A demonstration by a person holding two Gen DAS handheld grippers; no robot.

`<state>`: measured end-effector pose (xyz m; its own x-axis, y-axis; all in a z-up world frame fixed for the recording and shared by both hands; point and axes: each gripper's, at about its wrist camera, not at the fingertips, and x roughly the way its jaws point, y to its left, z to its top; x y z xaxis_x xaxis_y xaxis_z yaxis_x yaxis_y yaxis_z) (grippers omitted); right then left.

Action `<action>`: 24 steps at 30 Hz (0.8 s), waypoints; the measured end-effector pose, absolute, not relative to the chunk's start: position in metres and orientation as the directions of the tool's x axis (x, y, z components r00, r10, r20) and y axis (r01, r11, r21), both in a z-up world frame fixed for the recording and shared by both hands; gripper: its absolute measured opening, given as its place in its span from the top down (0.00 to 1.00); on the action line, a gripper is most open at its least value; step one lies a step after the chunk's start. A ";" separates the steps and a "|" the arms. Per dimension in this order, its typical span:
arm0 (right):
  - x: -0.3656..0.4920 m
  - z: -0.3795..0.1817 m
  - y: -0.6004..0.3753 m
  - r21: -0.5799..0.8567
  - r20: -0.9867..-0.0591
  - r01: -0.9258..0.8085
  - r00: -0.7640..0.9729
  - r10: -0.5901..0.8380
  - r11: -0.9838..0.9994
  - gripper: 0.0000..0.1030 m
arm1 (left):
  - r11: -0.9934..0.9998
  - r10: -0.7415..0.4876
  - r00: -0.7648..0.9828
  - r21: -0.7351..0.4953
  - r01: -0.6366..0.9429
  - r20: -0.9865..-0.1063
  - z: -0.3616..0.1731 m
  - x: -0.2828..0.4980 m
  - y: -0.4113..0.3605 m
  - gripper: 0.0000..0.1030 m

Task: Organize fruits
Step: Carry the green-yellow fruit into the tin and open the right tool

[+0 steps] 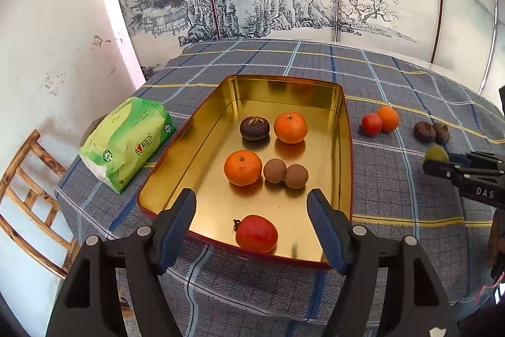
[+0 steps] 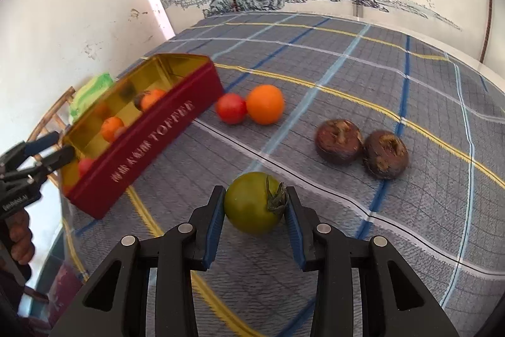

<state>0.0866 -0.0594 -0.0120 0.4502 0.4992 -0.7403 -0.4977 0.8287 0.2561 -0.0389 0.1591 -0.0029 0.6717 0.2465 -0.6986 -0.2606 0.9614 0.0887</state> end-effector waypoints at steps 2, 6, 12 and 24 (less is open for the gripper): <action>0.084 -0.004 -0.053 0.258 -0.732 -0.509 0.451 0.510 0.821 0.63 | 0.963 0.237 0.675 0.077 -0.259 -0.699 -0.003 -0.042 0.161 0.30; 0.080 0.015 -0.038 0.275 -0.711 -0.538 0.444 0.545 0.797 0.63 | 0.965 0.230 0.692 0.071 -0.251 -0.684 -0.002 -0.053 0.162 0.25; 0.075 0.036 -0.007 0.284 -0.691 -0.591 0.420 0.589 0.755 0.63 | 0.966 0.241 0.715 0.096 -0.239 -0.656 0.004 -0.068 0.163 0.21; 0.097 0.054 0.093 0.304 -0.686 -0.709 0.301 0.663 0.637 0.63 | 0.949 0.271 0.731 0.045 -0.313 -0.626 0.008 -0.093 0.190 0.12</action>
